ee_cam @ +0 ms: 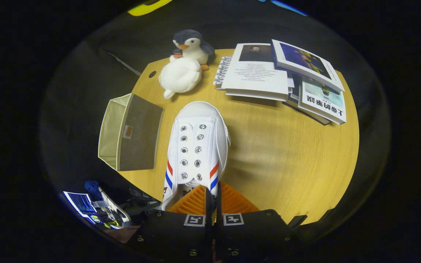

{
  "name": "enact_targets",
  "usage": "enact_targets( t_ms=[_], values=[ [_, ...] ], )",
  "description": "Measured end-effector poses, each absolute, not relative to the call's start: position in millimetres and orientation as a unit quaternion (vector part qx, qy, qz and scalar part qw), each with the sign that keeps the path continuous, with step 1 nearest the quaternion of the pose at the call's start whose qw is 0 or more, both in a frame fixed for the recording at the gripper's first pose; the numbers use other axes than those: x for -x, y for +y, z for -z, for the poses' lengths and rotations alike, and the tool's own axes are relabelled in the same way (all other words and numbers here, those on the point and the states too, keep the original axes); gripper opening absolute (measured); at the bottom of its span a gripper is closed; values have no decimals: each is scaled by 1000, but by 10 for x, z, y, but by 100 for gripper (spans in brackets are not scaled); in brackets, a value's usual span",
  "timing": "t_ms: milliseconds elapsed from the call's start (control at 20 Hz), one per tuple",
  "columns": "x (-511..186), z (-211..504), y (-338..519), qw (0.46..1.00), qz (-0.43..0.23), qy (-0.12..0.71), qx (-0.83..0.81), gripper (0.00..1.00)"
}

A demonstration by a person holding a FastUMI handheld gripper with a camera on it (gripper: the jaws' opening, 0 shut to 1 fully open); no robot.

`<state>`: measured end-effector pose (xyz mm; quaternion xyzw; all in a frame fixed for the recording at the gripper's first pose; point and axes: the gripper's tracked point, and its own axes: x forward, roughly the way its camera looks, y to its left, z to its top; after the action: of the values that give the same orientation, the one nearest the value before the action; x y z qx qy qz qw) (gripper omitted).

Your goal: Open the storage box then place both shoes into the box .Put the left shoe in first, then the right shoe, with the right side of both shoes facing outward in a uniform manner.

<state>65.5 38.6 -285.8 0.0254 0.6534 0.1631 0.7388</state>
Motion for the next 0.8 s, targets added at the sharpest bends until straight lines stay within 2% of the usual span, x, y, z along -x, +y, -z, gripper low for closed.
enact_targets(
  t_ms=[800],
  values=[
    [-1135, 2278, 2206, 745, -260, 613, 38, 4]
  ],
)
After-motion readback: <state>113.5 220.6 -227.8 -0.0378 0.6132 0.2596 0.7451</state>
